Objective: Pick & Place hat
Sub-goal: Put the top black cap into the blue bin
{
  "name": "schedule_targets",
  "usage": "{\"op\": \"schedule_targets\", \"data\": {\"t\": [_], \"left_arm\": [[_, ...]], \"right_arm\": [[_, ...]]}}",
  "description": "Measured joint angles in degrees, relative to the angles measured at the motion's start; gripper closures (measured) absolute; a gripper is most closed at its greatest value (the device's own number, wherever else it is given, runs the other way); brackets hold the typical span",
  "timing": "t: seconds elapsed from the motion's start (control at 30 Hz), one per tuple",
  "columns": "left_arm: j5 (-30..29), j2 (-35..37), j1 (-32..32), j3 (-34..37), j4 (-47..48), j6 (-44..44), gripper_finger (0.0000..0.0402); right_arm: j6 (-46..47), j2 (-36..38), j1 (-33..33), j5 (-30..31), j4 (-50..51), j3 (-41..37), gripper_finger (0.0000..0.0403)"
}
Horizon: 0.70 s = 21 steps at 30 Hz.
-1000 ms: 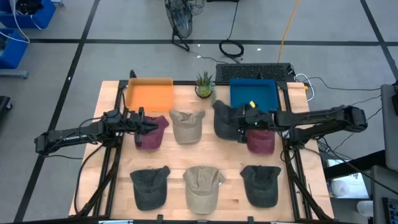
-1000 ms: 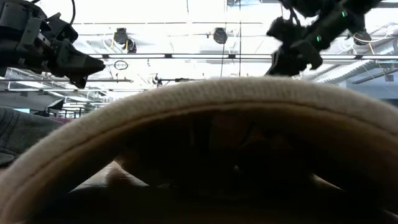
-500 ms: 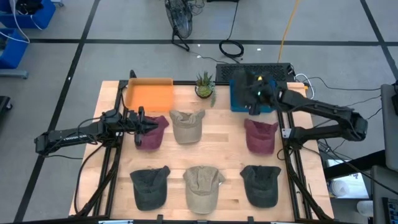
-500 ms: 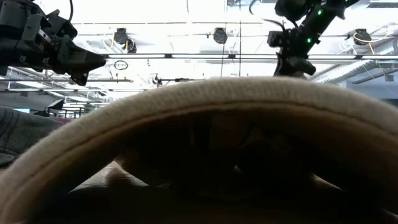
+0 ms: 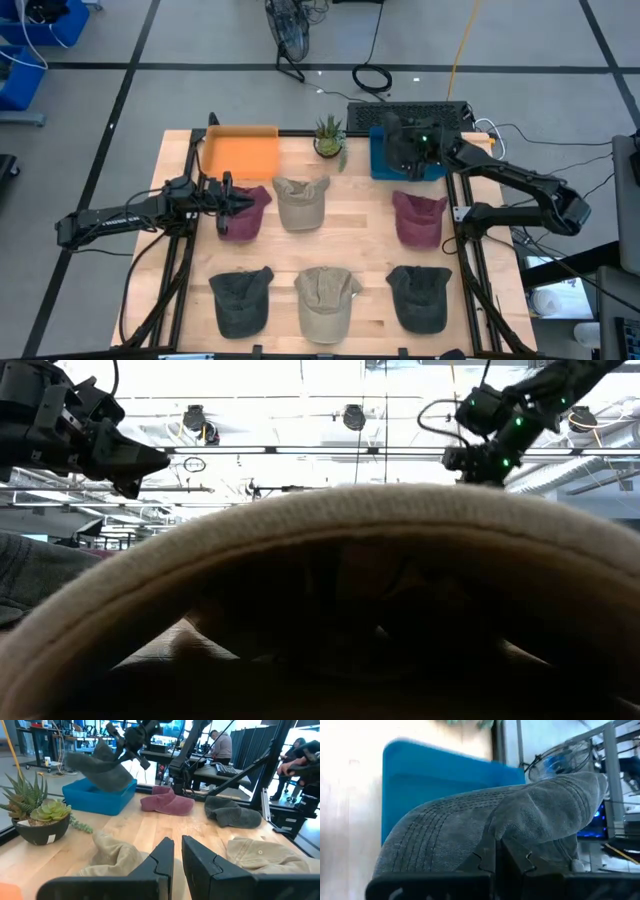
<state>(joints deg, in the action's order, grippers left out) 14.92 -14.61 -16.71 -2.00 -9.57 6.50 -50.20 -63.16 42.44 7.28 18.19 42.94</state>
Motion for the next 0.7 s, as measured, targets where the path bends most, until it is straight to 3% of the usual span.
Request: {"op": "schedule_targets", "data": {"t": [0.4, 0.7], "left_arm": [[-1.94, 0.0, 0.0, 0.0, 1.29, -0.37, 0.036], [-2.0, -0.02, 0.0, 0.0, 1.27, 0.0, 0.036]], "right_arm": [[-0.23, 0.02, 1.78, -0.19, -13.65, -10.76, 0.0393], [-1.09, 0.02, 1.78, -0.07, -15.26, -11.46, 0.0386]]}}
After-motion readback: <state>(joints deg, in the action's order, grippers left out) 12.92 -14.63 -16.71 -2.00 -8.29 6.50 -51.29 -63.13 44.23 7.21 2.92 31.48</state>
